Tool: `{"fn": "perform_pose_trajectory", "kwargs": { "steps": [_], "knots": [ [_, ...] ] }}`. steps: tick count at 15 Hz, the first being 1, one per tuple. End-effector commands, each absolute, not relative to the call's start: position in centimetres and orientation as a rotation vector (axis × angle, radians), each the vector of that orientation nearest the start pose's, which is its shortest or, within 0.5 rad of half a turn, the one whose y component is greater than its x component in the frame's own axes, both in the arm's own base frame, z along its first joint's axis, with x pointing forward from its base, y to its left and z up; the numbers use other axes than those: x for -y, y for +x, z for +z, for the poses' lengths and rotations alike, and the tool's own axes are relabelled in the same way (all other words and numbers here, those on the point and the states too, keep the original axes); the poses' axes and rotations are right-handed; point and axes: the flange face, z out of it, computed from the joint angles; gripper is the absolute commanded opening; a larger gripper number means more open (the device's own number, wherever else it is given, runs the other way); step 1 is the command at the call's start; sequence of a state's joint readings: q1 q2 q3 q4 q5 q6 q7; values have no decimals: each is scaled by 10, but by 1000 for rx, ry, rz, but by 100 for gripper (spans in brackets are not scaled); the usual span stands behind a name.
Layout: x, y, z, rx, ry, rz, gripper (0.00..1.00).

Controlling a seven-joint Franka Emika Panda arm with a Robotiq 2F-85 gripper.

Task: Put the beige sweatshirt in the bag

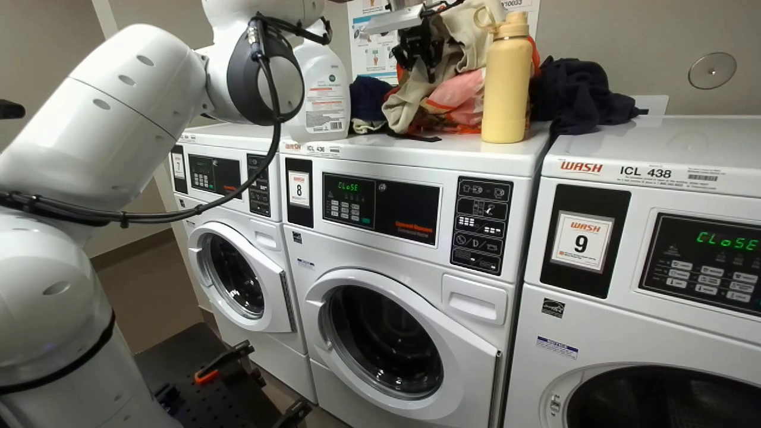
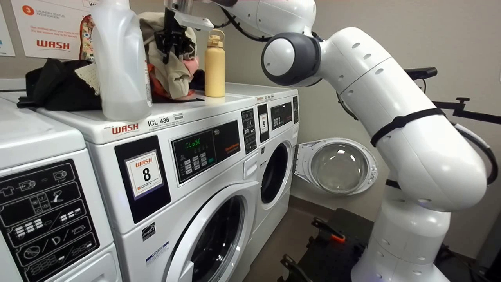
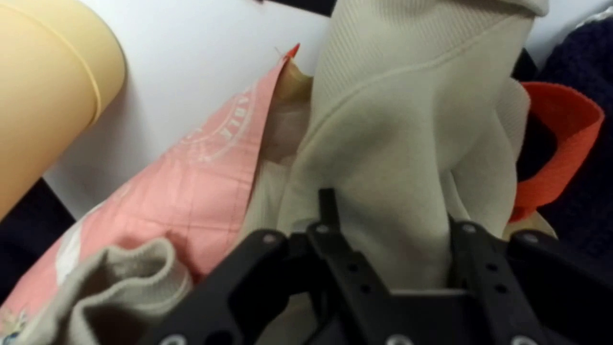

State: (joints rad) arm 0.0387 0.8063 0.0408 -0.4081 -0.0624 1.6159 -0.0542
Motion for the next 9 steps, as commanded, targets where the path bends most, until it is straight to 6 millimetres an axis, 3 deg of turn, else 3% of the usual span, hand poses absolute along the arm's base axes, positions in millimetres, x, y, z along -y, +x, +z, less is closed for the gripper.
{"fn": "perform_pose_trajectory", "kwargs": {
  "steps": [1,2,4,9],
  "knots": [
    [-30,743,656,127,-3113,-817,13],
    [-29,745,660,123,-3110,-870,5],
    [-29,749,668,96,-3082,-989,0],
    [-27,758,694,-45,-2963,-1374,4]
  ]
}}
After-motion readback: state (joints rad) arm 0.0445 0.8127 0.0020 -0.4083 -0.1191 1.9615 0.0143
